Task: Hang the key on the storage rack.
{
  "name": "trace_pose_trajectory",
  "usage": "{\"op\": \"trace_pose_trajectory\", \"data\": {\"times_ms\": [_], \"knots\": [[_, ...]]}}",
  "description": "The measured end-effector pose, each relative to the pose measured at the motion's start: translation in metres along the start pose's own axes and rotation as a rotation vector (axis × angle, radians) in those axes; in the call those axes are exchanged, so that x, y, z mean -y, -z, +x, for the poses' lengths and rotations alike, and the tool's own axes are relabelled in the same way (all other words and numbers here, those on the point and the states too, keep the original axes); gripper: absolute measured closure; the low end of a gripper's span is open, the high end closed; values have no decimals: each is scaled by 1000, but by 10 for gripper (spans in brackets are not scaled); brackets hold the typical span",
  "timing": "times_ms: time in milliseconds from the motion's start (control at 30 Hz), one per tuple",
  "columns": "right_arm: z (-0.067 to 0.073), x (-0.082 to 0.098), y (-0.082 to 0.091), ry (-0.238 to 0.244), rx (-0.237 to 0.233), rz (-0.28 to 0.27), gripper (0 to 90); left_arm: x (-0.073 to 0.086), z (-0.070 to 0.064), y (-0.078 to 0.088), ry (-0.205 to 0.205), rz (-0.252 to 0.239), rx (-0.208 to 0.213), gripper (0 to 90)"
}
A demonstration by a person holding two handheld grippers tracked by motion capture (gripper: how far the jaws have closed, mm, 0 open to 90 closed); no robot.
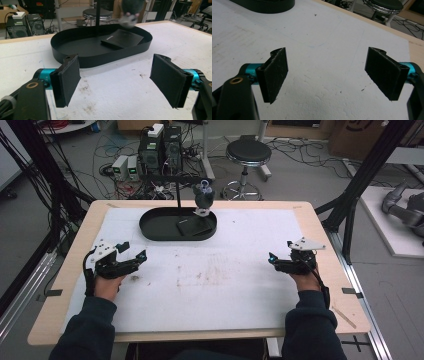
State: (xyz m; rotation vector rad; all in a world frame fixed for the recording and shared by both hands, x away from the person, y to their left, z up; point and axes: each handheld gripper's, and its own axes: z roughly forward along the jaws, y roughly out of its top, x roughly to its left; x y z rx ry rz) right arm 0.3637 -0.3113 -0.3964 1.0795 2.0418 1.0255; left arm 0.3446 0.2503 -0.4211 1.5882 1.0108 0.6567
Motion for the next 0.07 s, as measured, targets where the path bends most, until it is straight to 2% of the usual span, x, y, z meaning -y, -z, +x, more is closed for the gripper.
{"op": "trace_pose_trajectory", "data": {"times_ms": [67], "knots": [[0,0,0,0,0,-1,190,0,0,0,-1,1,2,235]]}}
